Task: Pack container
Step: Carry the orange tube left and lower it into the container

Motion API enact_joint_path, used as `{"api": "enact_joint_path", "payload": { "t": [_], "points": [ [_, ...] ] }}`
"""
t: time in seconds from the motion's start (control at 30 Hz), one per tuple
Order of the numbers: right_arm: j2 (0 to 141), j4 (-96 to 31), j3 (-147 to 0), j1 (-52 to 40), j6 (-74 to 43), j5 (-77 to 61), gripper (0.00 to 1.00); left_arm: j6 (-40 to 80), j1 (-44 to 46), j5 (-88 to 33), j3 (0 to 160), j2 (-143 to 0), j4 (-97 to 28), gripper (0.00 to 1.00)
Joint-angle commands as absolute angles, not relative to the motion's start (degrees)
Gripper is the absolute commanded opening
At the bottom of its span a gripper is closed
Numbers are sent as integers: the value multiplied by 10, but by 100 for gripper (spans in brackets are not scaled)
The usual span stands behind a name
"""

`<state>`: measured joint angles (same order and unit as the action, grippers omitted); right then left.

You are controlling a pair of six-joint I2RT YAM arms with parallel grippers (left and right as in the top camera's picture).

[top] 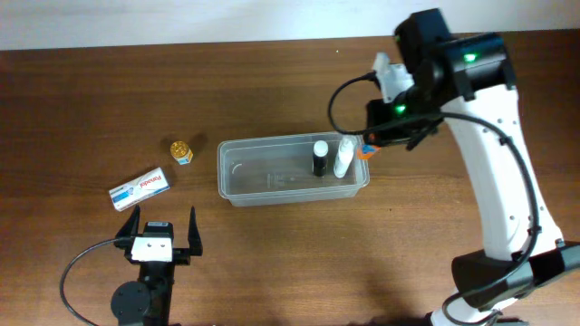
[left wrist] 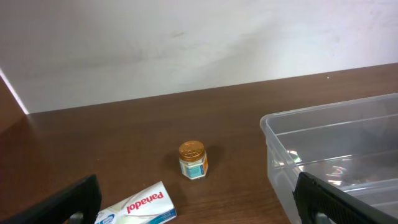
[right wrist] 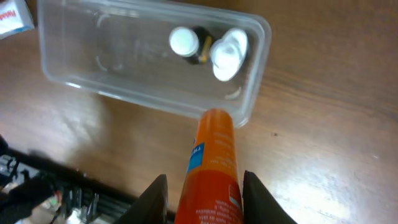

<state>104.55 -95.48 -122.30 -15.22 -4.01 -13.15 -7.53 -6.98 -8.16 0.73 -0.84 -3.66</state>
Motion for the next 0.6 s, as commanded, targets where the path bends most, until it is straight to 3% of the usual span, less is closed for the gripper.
{"api": "enact_joint_path", "payload": {
  "t": [0.0,0.57],
  "points": [
    [1035,-933,-1202,-181,-81,-91,20,-83,-69,-81,5,-3,-39,99],
    [1036,-724,-964,-217,-141,-29,20,-83,-69,-81,5,-3,-39,99]
  ]
}}
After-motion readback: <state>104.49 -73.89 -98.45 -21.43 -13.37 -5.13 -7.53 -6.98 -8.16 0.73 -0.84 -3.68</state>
